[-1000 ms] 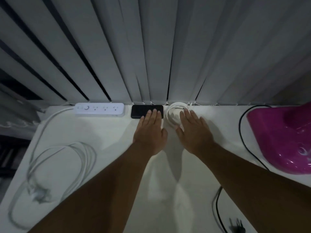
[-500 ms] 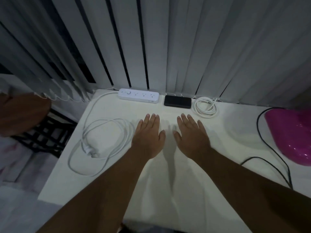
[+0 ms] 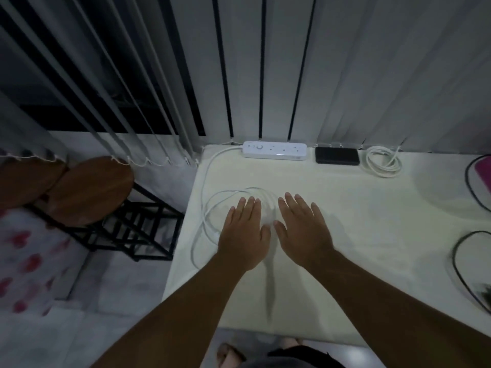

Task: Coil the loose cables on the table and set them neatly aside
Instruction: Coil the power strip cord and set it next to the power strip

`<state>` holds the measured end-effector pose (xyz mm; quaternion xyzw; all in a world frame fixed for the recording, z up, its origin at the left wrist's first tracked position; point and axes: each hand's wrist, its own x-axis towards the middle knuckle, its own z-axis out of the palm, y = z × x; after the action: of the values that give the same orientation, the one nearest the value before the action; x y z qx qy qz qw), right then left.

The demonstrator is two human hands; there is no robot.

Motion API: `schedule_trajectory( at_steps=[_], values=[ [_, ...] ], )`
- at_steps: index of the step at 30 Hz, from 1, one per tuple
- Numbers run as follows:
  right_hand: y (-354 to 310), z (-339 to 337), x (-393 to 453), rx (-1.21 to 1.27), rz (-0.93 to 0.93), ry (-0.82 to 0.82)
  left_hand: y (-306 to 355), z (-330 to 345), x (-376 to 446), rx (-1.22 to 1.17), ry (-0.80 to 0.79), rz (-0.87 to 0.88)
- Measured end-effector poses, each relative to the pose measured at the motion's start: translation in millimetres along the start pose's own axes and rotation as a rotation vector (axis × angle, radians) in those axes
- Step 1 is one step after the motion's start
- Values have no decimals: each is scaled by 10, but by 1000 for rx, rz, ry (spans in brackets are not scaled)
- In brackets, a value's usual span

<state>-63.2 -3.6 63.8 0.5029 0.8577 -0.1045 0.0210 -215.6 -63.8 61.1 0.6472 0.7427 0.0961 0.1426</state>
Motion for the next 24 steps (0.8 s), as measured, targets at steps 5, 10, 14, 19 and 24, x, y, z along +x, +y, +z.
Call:
schedule_trajectory(
  at_steps=[5,10,14,19,24],
  values=[
    [-180,235,54,-11,-63,-74,-353,24,-34,-24,-12,-112],
    [-378,408,200,-27,-74,-136,-684,83,26,-40,-43,-188],
    [-573,518,344,5,-7,-179,-984,89,191,-46,-125,-200],
    [-737,612,430,82,140,-253,-1355,37,505,-158,-234,-258],
    [-825,705,465,231,262,-243,-1553,7,664,-251,-214,-279]
  ],
)
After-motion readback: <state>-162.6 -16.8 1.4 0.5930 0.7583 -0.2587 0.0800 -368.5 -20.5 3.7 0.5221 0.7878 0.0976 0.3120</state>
